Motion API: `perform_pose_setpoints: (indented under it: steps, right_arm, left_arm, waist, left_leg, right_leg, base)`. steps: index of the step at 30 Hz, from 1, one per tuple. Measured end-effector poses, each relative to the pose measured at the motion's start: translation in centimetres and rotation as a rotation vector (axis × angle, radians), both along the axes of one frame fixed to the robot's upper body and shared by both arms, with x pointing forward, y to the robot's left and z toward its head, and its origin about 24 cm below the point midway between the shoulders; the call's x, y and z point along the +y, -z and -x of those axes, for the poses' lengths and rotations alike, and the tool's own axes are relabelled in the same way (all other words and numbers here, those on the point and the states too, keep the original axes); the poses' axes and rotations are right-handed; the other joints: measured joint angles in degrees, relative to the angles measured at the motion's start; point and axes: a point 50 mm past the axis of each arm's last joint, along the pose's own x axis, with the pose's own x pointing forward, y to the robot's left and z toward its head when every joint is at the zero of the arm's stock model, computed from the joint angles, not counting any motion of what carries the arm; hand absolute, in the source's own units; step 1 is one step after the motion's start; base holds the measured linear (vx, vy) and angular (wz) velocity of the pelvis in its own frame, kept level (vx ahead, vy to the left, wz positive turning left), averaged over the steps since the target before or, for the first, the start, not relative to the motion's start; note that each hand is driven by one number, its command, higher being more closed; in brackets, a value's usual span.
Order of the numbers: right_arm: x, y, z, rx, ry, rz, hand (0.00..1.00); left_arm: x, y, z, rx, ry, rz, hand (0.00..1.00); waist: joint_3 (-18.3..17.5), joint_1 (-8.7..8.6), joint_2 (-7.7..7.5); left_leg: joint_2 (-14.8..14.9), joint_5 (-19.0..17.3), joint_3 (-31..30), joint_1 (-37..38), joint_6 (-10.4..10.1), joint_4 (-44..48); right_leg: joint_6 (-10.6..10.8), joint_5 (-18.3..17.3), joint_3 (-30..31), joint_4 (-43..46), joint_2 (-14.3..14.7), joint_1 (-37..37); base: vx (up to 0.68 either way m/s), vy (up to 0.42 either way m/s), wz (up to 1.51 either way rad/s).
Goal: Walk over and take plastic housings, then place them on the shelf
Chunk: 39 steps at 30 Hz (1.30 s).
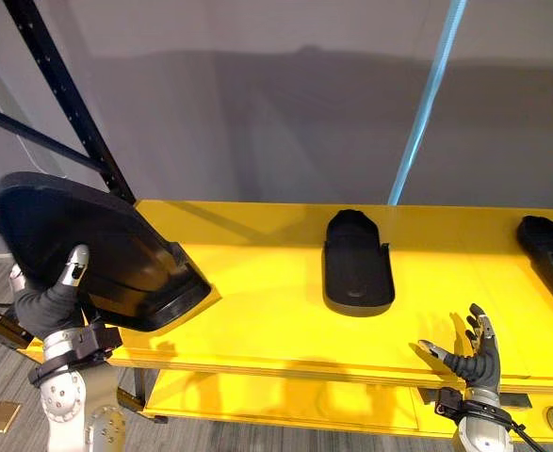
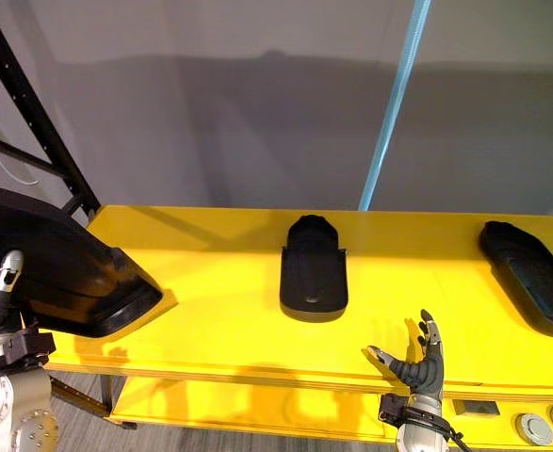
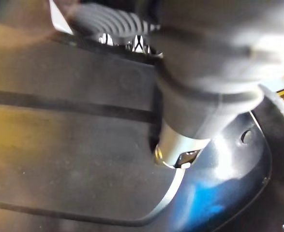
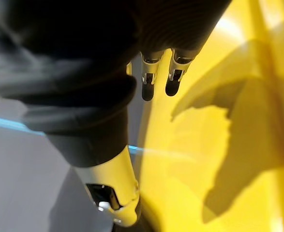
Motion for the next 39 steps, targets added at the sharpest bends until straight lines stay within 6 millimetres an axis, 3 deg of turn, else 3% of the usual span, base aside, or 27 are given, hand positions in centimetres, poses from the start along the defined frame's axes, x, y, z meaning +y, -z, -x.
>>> perform_pose_setpoints:
  steps: [2, 4, 6, 9, 11, 14, 15, 16, 20, 22, 28, 32, 39]
  right_arm:
    - [0.1, 0.1, 0.1, 0.004, 0.001, -0.006, 0.00]
    - [0.2, 0.4, 0.3, 0.012, 0.004, -0.018, 0.00]
    - [0.6, 1.0, 0.7, 0.034, 0.002, -0.035, 0.00]
    - [2.2, 1.3, 0.3, 0.038, -0.053, -0.062, 0.00]
    - [4.0, 1.2, -0.2, 0.027, -0.126, -0.081, 0.00]
    - [5.7, 1.6, -0.1, 0.037, -0.197, -0.113, 0.00]
    - [6.5, 1.8, 0.2, 0.043, -0.236, -0.120, 0.00]
    - [7.1, 2.0, 0.2, 0.054, -0.299, -0.098, 0.00]
    - [6.8, 2.6, 0.4, 0.090, -0.325, -0.071, 0.00]
    - [6.8, 2.4, 0.6, 0.090, -0.340, -0.055, 0.00]
    - [6.9, 2.4, 0.6, 0.101, -0.364, 0.002, 0.00]
    - [6.8, 2.3, 0.6, 0.106, -0.377, 0.018, 0.00]
    - [7.1, 2.4, 0.6, 0.100, -0.391, 0.017, 0.00]
  left_arm:
    - [0.8, -0.9, -2.4, 0.091, 0.038, -0.092, 1.00]
    - [0.3, -2.0, -3.8, 0.102, 0.098, -0.150, 1.00]
    - [-1.1, -3.8, -5.0, 0.077, 0.199, -0.229, 1.00]
    - [-1.5, -5.9, -6.2, 0.051, 0.248, -0.281, 1.00]
    - [-1.2, -6.3, -6.8, 0.066, 0.253, -0.286, 1.00]
    - [-1.3, -5.2, -8.0, 0.133, 0.282, -0.256, 1.00]
    - [-1.3, -4.9, -8.6, 0.157, 0.297, -0.228, 1.00]
    - [-0.7, -5.0, -9.5, 0.190, 0.272, -0.210, 1.00]
    - [0.2, -5.6, -9.8, 0.185, 0.224, -0.171, 1.00]
    - [0.8, -5.4, -9.9, 0.201, 0.199, -0.149, 1.00]
    - [4.1, -1.7, -9.8, 0.414, 0.069, -0.086, 1.00]
    - [5.7, -0.5, -9.4, 0.514, 0.001, -0.114, 1.00]
    - [9.2, -2.3, -8.3, 0.620, -0.137, -0.262, 1.00]
  waist:
    - [-0.1, -0.16, -0.23]
    - [-0.1, -0.64, -0.32]
    - [0.0, -1.18, -0.60]
    - [0.0, -1.13, -0.70]
    - [-0.1, -1.78, -1.00]
    - [-0.2, -3.78, -1.29]
    - [-0.4, -4.38, -1.58]
    - [-0.2, -4.63, -1.25]
    - [-0.2, -4.70, -1.03]
    - [-0.1, -4.78, -0.91]
    - [0.3, -5.48, -0.28]
    - [0.4, -5.51, -0.10]
    - [0.6, -5.48, 0.24]
  left_leg:
    - [-0.8, 0.1, -0.9, 0.1, 0.2, -0.2]
    - [-1.4, 0.2, -0.9, 0.7, 0.3, -0.7]
    - [-2.2, 0.1, 0.3, 1.7, 0.4, -1.3]
    - [-2.5, -0.5, 5.3, 1.5, 1.4, -1.8]
    - [-2.3, -0.6, 9.0, 1.5, 2.1, -2.6]
    - [-1.4, -0.5, 11.1, 1.9, 2.5, -2.5]
    - [-0.9, -0.5, 11.4, 1.9, 2.5, -2.5]
    - [0.5, 0.9, 11.1, 3.4, 1.2, -4.3]
    - [1.9, 2.8, 11.0, 3.8, -0.7, -7.8]
    - [1.9, 3.3, 11.0, 3.9, -0.8, -8.4]
    - [1.9, 3.5, 9.7, 3.8, -0.8, -8.9]
    - [1.8, 4.0, 9.2, 3.6, -0.7, -9.2]
    - [1.8, 5.7, 8.2, 3.5, -1.1, -11.4]
  right_leg:
    - [1.6, 0.9, 0.1, -1.6, -0.4, 0.8]
    - [2.5, 1.5, 0.1, -2.7, -0.9, 1.7]
    - [2.7, 1.6, 1.2, -2.6, -1.8, 1.5]
    - [2.1, 2.1, 5.9, -0.2, -2.1, -3.4]
    - [1.7, 2.4, 6.5, 2.5, -2.1, -7.0]
    - [1.8, 2.0, 6.6, 4.5, -1.2, -9.3]
    - [1.7, 2.2, 6.5, 4.1, -0.5, -9.4]
    - [0.9, 3.2, 7.3, 0.7, 1.9, -7.6]
    - [-0.3, 4.6, 8.0, -1.8, 4.2, -8.0]
    - [-0.5, 5.0, 7.9, -2.7, 4.5, -7.8]
    - [-0.6, 6.6, 7.5, -6.0, 4.7, -6.2]
    - [-0.6, 7.1, 7.2, -6.6, 4.7, -6.0]
    - [-0.9, 7.3, 6.5, -6.6, 5.1, -6.6]
  base:
    - [-0.07, 0.092, 0.17]
    - [-0.05, 0.064, 0.01]
    - [-0.04, 0.089, -0.23]
    - [-0.05, 0.111, -0.80]
    - [-0.04, 0.105, -0.94]
    - [0.02, -0.008, -0.46]
    - [0.09, -0.199, -0.58]
    - [0.08, -0.230, -0.65]
    - [0.04, -0.130, -0.23]
    - [0.01, -0.020, -0.02]
    - [-0.02, 0.000, 0.05]
    - [-0.06, -0.005, 0.04]
    - [-0.08, -0.020, 0.06]
